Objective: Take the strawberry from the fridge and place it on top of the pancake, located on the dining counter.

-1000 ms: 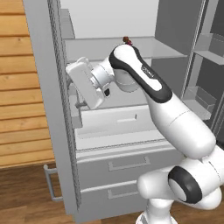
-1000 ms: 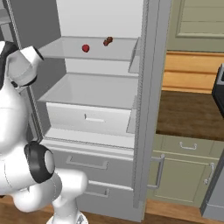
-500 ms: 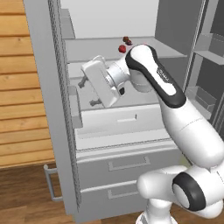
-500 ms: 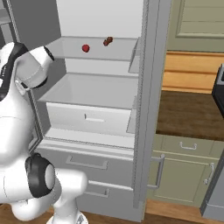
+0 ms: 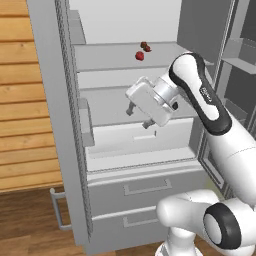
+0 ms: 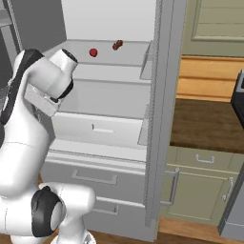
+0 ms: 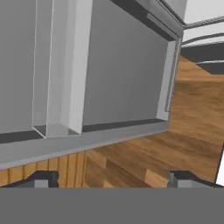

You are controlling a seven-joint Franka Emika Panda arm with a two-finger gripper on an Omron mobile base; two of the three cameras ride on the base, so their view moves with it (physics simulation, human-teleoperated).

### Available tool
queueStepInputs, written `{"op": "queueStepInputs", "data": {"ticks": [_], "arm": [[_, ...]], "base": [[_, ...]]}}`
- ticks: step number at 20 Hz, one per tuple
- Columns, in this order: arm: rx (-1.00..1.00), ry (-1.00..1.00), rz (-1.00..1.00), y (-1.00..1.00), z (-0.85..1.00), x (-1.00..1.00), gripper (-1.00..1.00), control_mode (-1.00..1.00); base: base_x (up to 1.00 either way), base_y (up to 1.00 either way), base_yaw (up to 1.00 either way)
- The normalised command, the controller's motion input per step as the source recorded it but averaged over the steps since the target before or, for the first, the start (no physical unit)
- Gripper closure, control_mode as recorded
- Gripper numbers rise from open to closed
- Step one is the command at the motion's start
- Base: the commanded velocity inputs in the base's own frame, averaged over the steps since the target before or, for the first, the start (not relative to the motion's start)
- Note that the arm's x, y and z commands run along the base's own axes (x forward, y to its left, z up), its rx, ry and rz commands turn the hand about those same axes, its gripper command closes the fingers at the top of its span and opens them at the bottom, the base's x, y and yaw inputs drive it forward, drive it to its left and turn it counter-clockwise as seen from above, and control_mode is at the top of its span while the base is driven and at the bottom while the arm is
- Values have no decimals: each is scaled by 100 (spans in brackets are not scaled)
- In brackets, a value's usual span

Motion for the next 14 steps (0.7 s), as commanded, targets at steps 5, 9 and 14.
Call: {"op": "queueStepInputs", "data": {"ticks": [5, 9, 14], "arm": [[-66, -1, -3, -100, -80, 0, -100, -100], [-71, 0, -7, -91, -100, 0, -100, -100], [-21, -13, -5, -49, -91, -18, -100, -100]], "base": [[0, 0, 0], [0, 0, 0], [0, 0, 0]]}}
